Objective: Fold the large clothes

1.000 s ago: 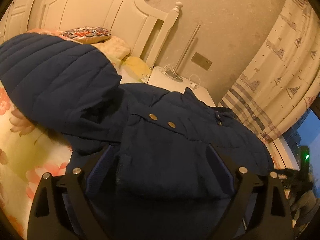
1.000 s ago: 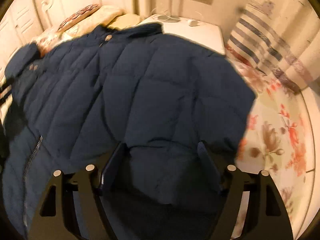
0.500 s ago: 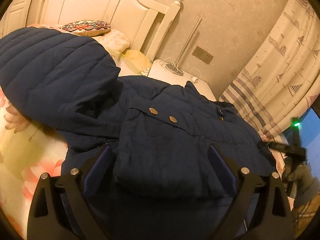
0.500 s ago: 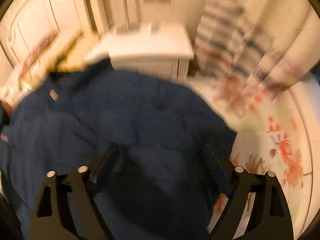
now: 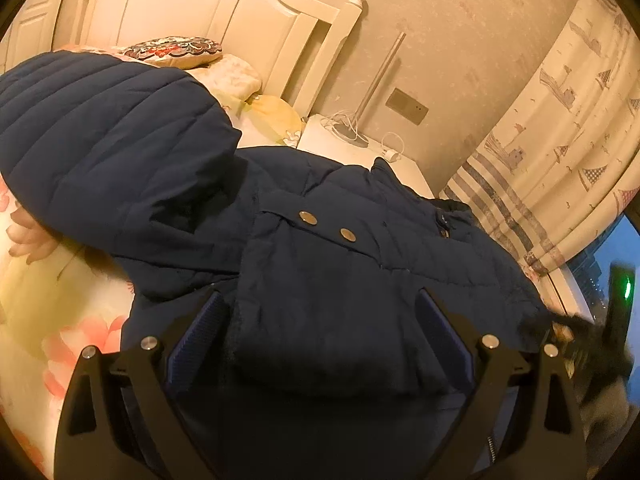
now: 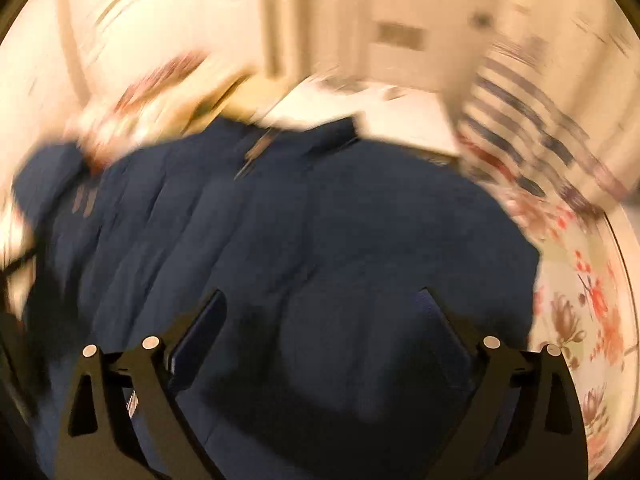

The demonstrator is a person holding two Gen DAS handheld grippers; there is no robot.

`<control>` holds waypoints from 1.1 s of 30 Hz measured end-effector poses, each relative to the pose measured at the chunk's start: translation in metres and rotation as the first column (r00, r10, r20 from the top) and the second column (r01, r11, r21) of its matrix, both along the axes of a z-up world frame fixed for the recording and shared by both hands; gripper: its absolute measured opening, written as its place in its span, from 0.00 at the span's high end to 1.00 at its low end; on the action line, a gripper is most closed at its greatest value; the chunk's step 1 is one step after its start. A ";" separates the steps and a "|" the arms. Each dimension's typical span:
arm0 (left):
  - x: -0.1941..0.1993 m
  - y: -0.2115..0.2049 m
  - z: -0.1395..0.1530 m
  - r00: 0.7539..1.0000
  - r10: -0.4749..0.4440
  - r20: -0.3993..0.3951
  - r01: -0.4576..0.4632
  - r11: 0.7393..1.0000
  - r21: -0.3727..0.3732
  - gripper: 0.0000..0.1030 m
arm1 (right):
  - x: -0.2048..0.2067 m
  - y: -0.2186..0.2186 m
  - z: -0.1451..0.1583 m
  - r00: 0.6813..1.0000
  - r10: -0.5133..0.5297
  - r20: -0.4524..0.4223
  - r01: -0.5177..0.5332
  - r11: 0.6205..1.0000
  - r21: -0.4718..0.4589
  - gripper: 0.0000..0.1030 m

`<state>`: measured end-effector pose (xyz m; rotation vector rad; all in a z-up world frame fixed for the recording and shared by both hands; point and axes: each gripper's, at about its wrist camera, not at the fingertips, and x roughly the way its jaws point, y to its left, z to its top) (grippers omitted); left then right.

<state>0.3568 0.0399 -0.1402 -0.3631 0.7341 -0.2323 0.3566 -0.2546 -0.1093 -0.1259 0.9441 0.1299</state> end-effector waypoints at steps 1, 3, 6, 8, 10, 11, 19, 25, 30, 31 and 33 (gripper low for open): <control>0.000 0.000 0.000 1.000 0.001 0.000 -0.001 1.000 0.001 0.08 | 0.002 0.004 -0.012 0.999 0.025 -0.036 -0.026 0.999 -0.021 0.09; -0.003 0.003 0.001 1.000 0.016 0.010 -0.016 1.000 -0.011 0.08 | -0.009 0.005 -0.021 1.000 0.021 -0.013 -0.021 1.000 -0.014 0.09; -0.012 0.018 0.006 0.996 0.074 0.049 -0.072 0.996 -0.046 0.08 | -0.021 -0.001 -0.006 0.999 -0.047 -0.014 0.047 0.999 0.013 0.09; -0.019 0.035 0.011 0.986 0.150 0.071 -0.146 0.987 -0.060 0.08 | -0.041 0.005 0.007 0.997 -0.043 0.058 0.040 0.998 0.046 0.09; -0.026 0.064 0.021 0.963 0.254 0.092 -0.245 0.965 -0.097 0.08 | -0.051 0.018 -0.002 0.999 0.003 0.044 -0.002 1.000 -0.016 0.08; -0.030 0.089 0.029 0.935 0.344 0.090 -0.331 0.934 -0.134 0.08 | -0.053 0.024 -0.016 1.000 0.023 0.011 -0.022 0.996 -0.081 0.08; -0.019 0.252 0.023 0.760 0.641 -0.109 -0.641 0.713 -0.284 0.09 | -0.055 0.015 -0.024 0.999 0.018 0.036 -0.016 0.998 -0.058 0.06; 0.023 0.322 0.023 0.748 0.654 -0.112 -0.650 0.688 -0.322 0.09 | -0.058 0.017 -0.025 0.999 0.018 0.032 -0.017 0.999 -0.036 0.06; 0.050 0.341 0.016 0.708 0.680 -0.190 -0.694 0.623 -0.361 0.91 | -0.059 0.015 -0.024 0.999 0.018 0.040 -0.017 1.000 -0.025 0.06; 0.049 0.338 0.018 0.702 0.688 -0.186 -0.697 0.610 -0.376 0.93 | -0.059 0.015 -0.024 0.999 0.015 0.045 -0.014 1.000 -0.019 0.06; 0.038 0.313 0.039 0.723 0.689 -0.051 -0.647 0.649 -0.399 0.95 | -0.062 0.009 -0.019 0.996 -0.014 0.084 0.014 1.000 0.004 0.07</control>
